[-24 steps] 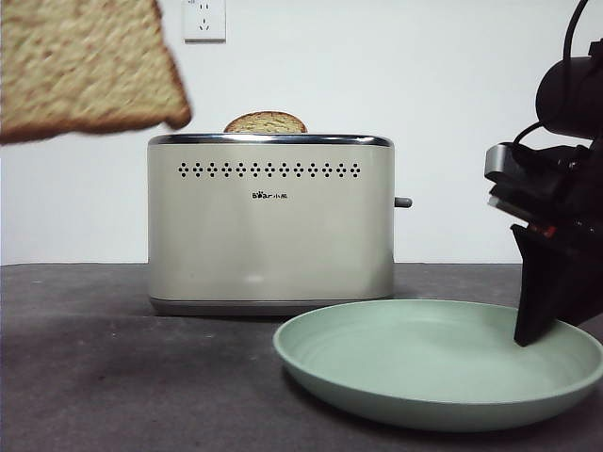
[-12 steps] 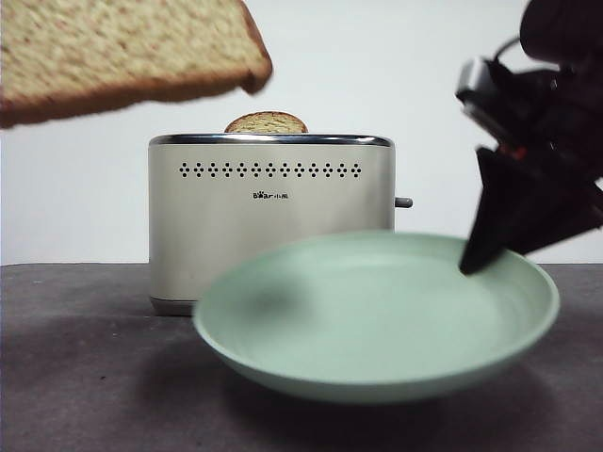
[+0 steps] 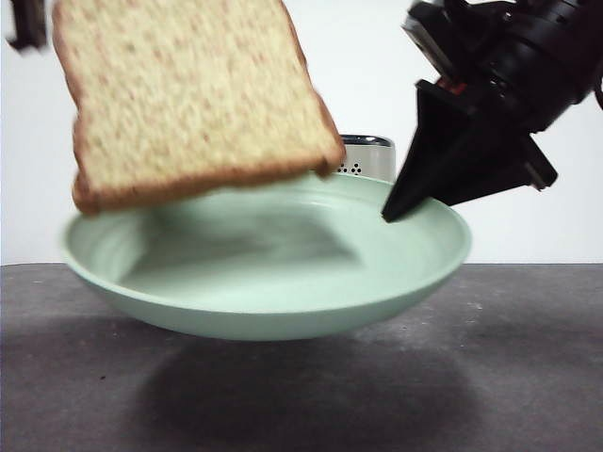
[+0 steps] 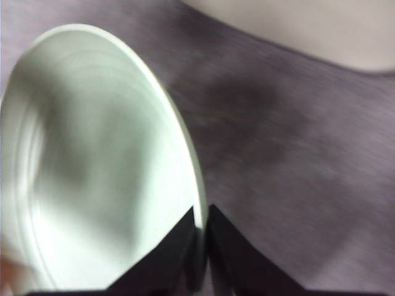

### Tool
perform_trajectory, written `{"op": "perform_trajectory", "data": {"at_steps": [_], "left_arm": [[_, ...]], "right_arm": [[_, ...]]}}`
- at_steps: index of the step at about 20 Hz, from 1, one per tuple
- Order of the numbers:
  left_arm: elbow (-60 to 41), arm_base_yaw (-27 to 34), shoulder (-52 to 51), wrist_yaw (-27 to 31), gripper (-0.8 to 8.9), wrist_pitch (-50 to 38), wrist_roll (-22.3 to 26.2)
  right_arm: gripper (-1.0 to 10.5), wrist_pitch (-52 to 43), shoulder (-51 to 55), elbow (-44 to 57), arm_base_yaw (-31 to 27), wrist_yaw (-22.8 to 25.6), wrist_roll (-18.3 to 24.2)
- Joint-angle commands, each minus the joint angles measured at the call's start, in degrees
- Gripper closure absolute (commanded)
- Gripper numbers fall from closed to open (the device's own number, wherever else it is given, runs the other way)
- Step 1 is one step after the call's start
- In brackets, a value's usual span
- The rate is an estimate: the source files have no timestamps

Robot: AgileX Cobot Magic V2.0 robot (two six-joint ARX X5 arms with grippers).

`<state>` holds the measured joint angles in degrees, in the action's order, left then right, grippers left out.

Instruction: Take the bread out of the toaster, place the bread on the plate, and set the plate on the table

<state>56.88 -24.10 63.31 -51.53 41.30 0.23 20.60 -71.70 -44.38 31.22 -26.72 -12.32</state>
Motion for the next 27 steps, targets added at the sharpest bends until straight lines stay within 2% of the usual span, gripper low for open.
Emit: {"op": "perform_trajectory", "data": {"at_steps": [1, 8, 10, 13, 17, 27], "left_arm": [[0.57, -0.31, 4.0, -2.64, 8.1, -0.59, 3.67], [0.57, -0.61, 16.57, -3.82, 8.06, -3.37, 5.55], [0.57, -1.14, 18.86, -3.63, 7.37, -4.76, 5.51], [0.59, -1.99, 19.65, -3.3, 5.48, -6.56, 5.42], [0.96, -3.45, 19.56, -2.51, 5.26, -7.08, 5.29], [4.0, -9.62, 12.22, 17.81, 5.26, -6.29, 5.33]], "right_arm": [[9.4, -1.53, -0.39, -0.61, 1.05, -0.26, -2.27], [9.4, -2.4, -0.39, -0.61, 1.55, -0.24, -2.49], [9.4, -2.4, -0.39, -0.61, 1.55, -0.26, -2.47], [9.4, -2.38, -0.39, -0.61, 1.6, -0.24, -2.45], [9.4, -2.23, -0.44, -0.61, 1.6, -0.26, -2.45], [9.4, -0.76, -0.5, -0.61, 1.6, -0.26, -2.23]]}}
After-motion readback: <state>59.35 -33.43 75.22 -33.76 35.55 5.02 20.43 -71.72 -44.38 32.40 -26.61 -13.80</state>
